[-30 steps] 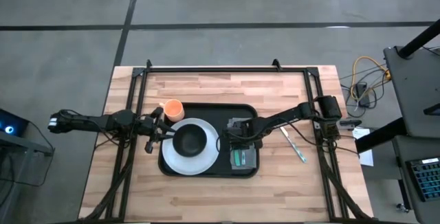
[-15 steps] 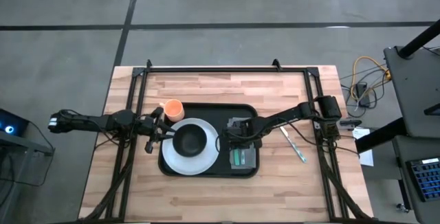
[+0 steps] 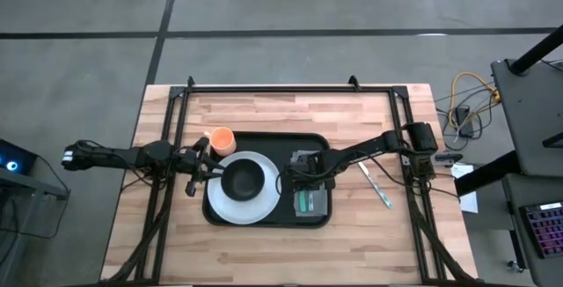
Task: Set up tray
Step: Put the light blue patterned spoon on top of the gray napkin, then put the white patterned knife on top of the gray napkin
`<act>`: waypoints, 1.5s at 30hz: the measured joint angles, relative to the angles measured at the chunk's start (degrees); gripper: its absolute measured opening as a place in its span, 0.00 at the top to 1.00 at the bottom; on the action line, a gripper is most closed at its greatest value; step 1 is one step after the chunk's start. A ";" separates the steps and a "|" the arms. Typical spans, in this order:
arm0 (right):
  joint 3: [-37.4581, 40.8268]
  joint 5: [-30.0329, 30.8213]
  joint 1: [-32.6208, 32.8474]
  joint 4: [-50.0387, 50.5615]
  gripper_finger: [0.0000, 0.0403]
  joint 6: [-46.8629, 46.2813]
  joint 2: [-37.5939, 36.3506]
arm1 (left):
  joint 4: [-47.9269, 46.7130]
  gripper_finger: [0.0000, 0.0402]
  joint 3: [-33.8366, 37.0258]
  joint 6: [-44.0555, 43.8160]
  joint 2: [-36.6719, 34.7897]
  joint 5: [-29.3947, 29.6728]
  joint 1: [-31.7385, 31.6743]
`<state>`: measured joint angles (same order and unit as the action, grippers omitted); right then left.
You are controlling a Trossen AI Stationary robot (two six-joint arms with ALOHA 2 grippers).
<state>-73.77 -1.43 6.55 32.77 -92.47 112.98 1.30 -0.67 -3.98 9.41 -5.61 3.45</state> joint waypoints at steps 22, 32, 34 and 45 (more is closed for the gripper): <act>-0.07 -3.04 -2.01 4.58 0.77 2.45 -3.11 | 0.00 0.80 0.00 -0.01 0.01 0.00 0.00; -0.10 -0.10 -2.06 15.31 0.79 5.26 -9.15 | 0.00 0.80 0.00 0.01 -0.02 -0.01 0.00; -0.10 0.12 -2.07 18.18 0.80 5.65 -10.53 | 0.00 0.80 0.00 0.01 -0.02 -0.01 0.01; 1.50 0.00 -1.83 27.40 0.71 13.56 -17.96 | 0.00 0.80 0.00 0.01 0.00 0.00 -0.01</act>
<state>-72.27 -1.43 4.72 60.18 -78.91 95.02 1.30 -0.67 -3.97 9.41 -5.61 3.44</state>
